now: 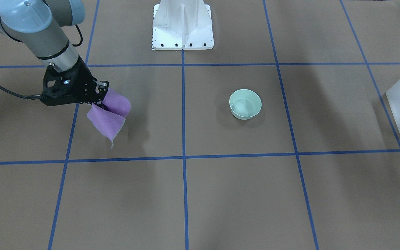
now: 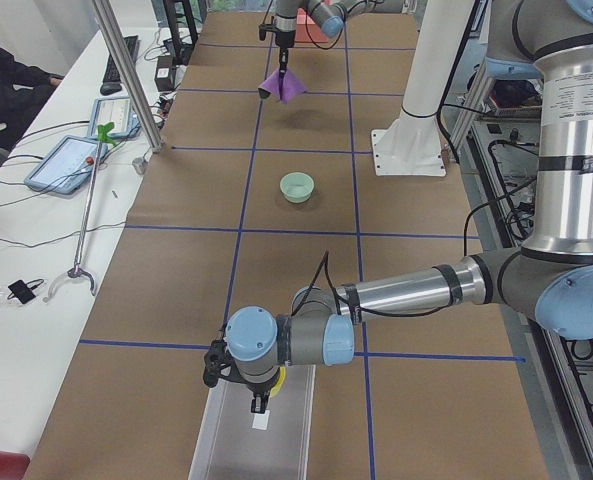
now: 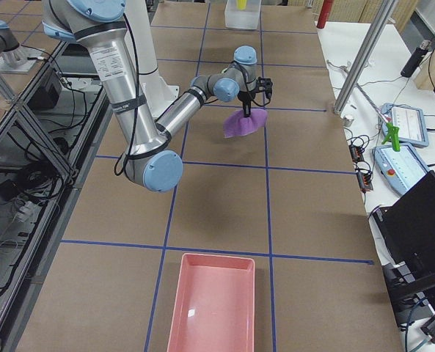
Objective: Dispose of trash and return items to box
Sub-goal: 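Drop yellow cup into clear bin while right gripper carries cloth to pink bin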
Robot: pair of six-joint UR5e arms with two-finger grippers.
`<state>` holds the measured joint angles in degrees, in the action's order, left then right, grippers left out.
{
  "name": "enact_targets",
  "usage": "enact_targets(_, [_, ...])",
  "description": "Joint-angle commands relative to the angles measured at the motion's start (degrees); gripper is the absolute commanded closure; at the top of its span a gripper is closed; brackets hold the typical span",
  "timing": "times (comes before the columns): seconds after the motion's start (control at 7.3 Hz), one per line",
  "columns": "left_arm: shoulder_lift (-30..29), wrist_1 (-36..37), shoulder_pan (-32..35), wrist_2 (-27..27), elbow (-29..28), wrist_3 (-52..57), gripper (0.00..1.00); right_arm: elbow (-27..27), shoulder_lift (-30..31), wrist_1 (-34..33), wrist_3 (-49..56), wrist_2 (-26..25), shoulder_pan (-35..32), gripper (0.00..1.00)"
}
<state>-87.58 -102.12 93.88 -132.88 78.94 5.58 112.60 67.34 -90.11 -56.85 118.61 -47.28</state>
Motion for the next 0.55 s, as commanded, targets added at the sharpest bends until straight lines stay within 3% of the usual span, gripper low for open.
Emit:
enact_targets(0.0, [-1.9,-7.9,-0.5,-0.1,-5.8,-7.8,1.00,5.8,0.5,-7.2,0.2,0.1,-3.9,1.00])
enact_targets(0.41, [-3.0,-8.0,-3.4,-3.2,-6.1,-15.0,1.00,8.9,0.8,-11.9,0.9,0.1,-8.0,1.00])
